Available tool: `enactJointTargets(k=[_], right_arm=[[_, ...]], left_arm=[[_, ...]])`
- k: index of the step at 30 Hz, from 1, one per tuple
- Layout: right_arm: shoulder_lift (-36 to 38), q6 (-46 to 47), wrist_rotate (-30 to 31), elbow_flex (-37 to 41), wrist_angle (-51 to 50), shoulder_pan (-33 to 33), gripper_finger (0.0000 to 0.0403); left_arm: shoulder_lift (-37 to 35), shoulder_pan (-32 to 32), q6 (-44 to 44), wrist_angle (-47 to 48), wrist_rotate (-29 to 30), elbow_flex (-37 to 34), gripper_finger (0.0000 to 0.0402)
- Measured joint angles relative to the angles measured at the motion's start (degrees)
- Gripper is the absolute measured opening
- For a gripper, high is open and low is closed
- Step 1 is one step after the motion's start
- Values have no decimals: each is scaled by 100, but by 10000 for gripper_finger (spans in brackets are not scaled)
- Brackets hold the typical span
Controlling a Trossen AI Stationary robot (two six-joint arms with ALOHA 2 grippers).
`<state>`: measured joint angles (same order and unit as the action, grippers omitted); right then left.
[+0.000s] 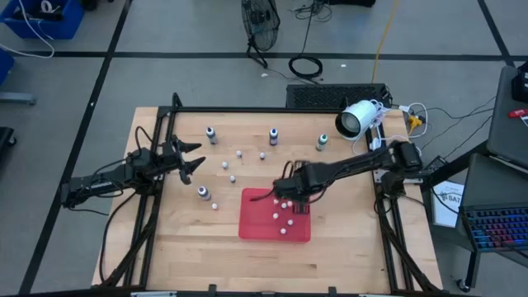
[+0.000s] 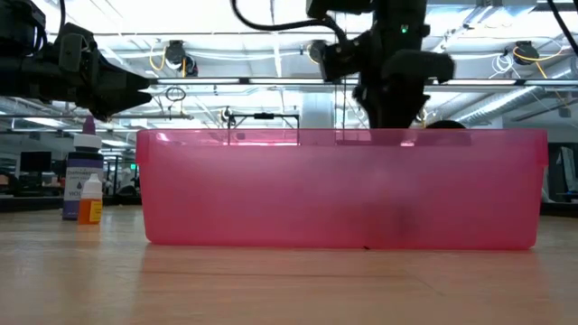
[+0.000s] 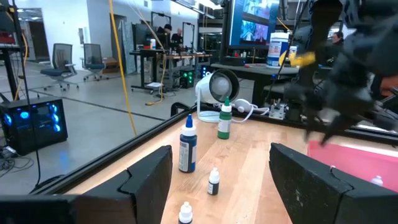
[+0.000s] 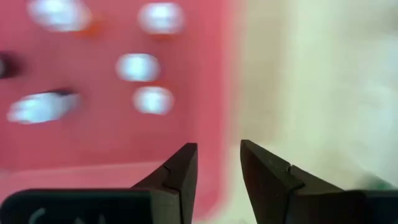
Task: Pick & Place food coloring
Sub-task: Put the large green food coloring bottle into the red bin
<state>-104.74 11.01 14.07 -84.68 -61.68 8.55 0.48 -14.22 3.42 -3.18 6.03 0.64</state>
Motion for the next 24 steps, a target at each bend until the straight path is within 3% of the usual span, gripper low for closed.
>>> enactJointTargets(k=[5, 9, 13, 17, 20, 24], right_arm=[[696, 450, 1318, 0, -897, -465, 136], [1252, 976, 1609, 0, -1225, -1107, 181], [1569, 1216, 1556, 80, -1239, -1934, 229], [1631, 1235, 860, 202, -1180, -2692, 264], [1622, 1094, 290, 472, -845, -3058, 282], [1623, 699, 71, 887, -158, -3296, 292]], left_arm=[[0, 0, 2, 2, -1, 0, 269], [-1, 0, 2, 1, -1, -2, 269], [-1, -1, 0, 4, 1, -2, 269], [-1, -2, 2, 4, -1, 0, 269], [-1, 0, 0, 4, 1, 0, 269], [0, -1, 1, 4, 1, -1, 269]])
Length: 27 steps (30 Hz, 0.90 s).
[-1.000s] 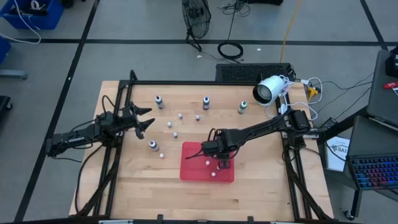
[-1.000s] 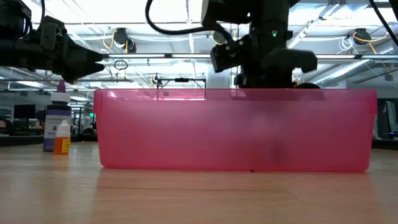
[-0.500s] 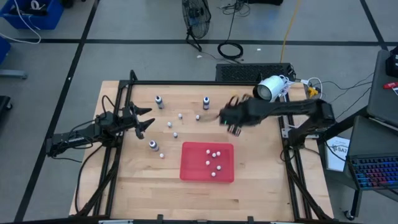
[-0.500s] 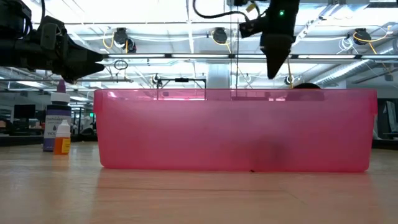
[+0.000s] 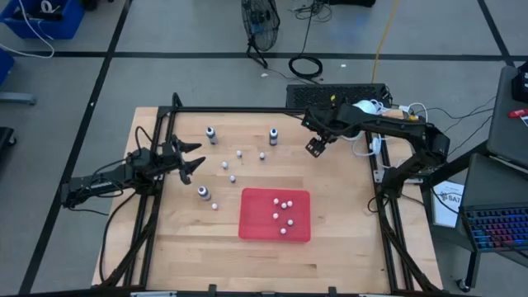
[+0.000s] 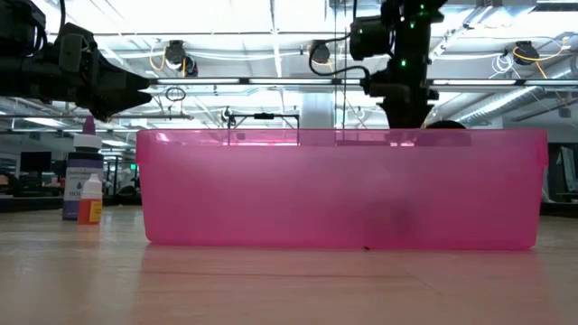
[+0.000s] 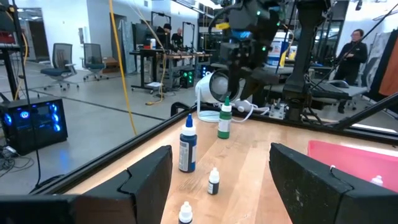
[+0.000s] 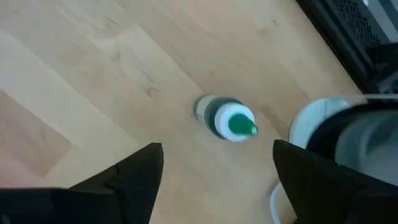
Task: Pick & Place food coloring
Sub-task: Put the large green food coloring bottle into the red bin
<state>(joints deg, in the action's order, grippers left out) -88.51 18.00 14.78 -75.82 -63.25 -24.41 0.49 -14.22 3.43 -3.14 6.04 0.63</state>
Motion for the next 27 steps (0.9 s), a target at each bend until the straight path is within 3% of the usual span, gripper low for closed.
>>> enactJointTargets(k=[9, 16, 27], right_arm=[[1, -416, -13, 657, 635, -400, 287], [0, -564, -603, 1182, 1323, -700, 290], [-18, -749, -610, 1288, 1660, -737, 276]], left_arm=[[1, 0, -1, -2, -1, 0, 269], [-2, 1, 2, -1, 0, 1, 269], [-2, 0, -1, -1, 0, 0, 269]])
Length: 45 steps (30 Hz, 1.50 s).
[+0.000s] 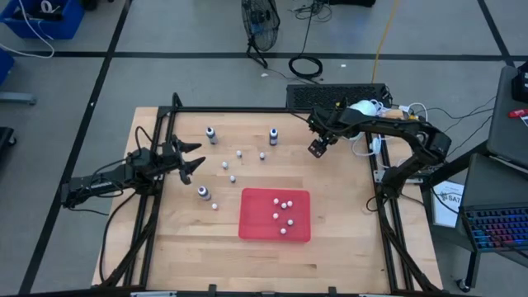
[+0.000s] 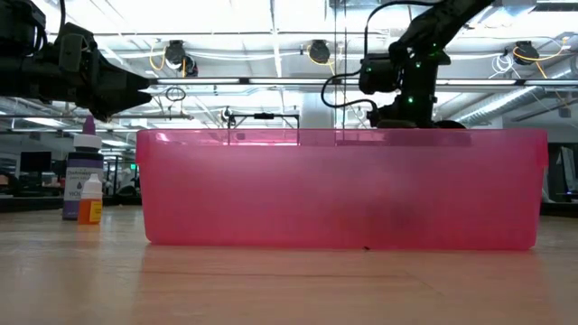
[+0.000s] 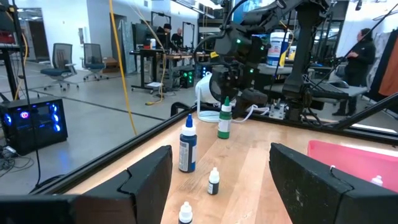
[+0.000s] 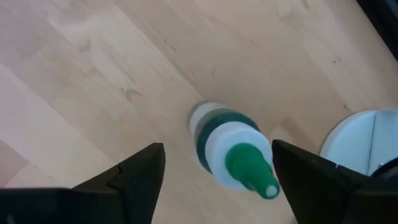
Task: Pick & Place food coloring
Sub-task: Put the large green food coloring bottle into the red bin
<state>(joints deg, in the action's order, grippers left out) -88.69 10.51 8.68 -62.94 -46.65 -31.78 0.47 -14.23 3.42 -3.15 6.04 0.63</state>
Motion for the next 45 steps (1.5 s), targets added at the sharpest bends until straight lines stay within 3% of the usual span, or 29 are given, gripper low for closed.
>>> enactJointTargets(k=[16, 23, 29, 32, 38, 41, 45], right_arm=[[-498, -95, 11, 0, 273, -8, 229], [-500, -97, 20, 0, 271, -8, 188], [-495, -215, 22, 0, 330, -8, 129], [-484, -243, 27, 0, 434, 66, 127], [37, -320, -10, -13, 636, 766, 127], [368, -268, 32, -181, 499, 1442, 127], [508, 195, 581, -857, -71, 2554, 127]], left_arm=[[1, 1, 0, -1, 0, 0, 269], [0, 1, 0, -1, 0, 1, 269], [1, 0, 0, -1, 0, 1, 269], [0, 0, 0, -1, 0, 0, 269], [1, 0, 0, 0, 0, 0, 269], [1, 0, 0, 0, 0, 0, 269], [0, -1, 0, -1, 0, -1, 269]])
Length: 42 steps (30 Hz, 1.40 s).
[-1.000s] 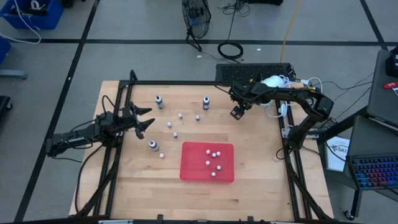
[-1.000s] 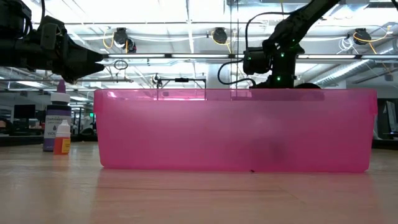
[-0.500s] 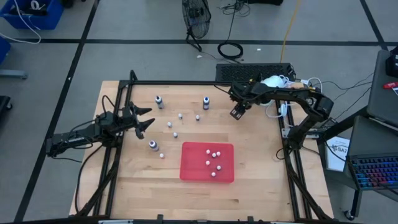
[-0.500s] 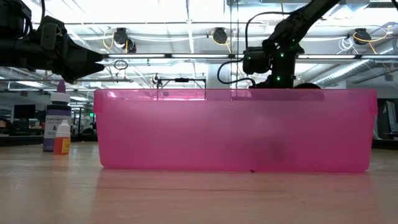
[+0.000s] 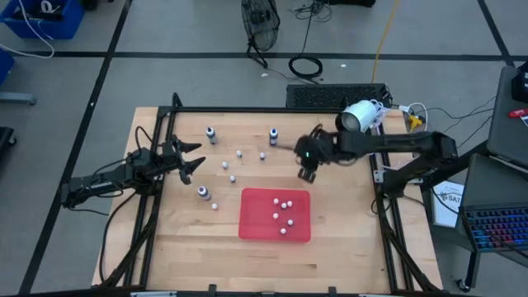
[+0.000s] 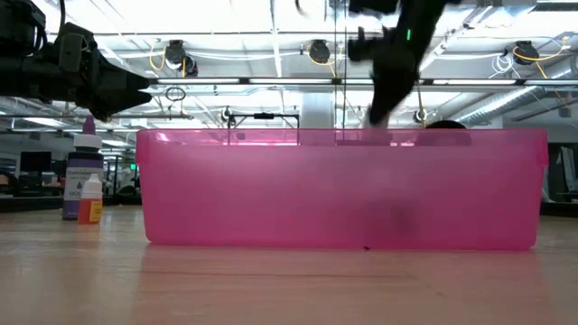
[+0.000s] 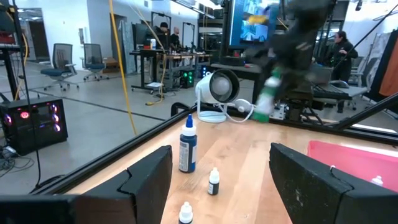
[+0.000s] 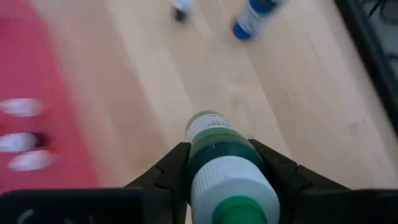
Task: Pick & Place food coloring
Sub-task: Put the large green food coloring bottle into the red bin
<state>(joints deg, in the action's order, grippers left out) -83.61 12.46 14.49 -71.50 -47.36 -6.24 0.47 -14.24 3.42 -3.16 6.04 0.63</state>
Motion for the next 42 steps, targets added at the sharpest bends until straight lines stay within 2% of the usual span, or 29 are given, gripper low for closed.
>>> enactJointTargets(k=[2, 6, 11, 14, 19, 29, 39, 42], right_arm=[[-55, 404, 174, -440, -313, 509, 127], [-326, 1223, 151, -1008, -719, 1306, 127], [-680, 1927, -534, -983, -953, 1796, 127], [-901, 2146, -595, -974, -1002, 1980, 126], [-1313, 2244, -727, -970, -1004, 2035, 126], [-2120, 1843, -882, -968, -1028, 1836, 126], [-2251, 1642, -880, -964, -1000, 1642, 126], [-2251, 1640, -874, -965, -998, 1638, 162]], left_arm=[[2, 1, 0, 0, 0, 0, 269], [2, 0, 0, 0, 0, 2, 269], [2, 0, 0, 2, 0, 1, 269], [2, 0, 0, 2, 0, 0, 269], [0, 2, 2, 0, 0, 1, 269], [2, 1, 0, 0, 0, 0, 269], [2, 2, 1, 0, 0, 2, 269], [1, 0, 0, 0, 0, 2, 269]])
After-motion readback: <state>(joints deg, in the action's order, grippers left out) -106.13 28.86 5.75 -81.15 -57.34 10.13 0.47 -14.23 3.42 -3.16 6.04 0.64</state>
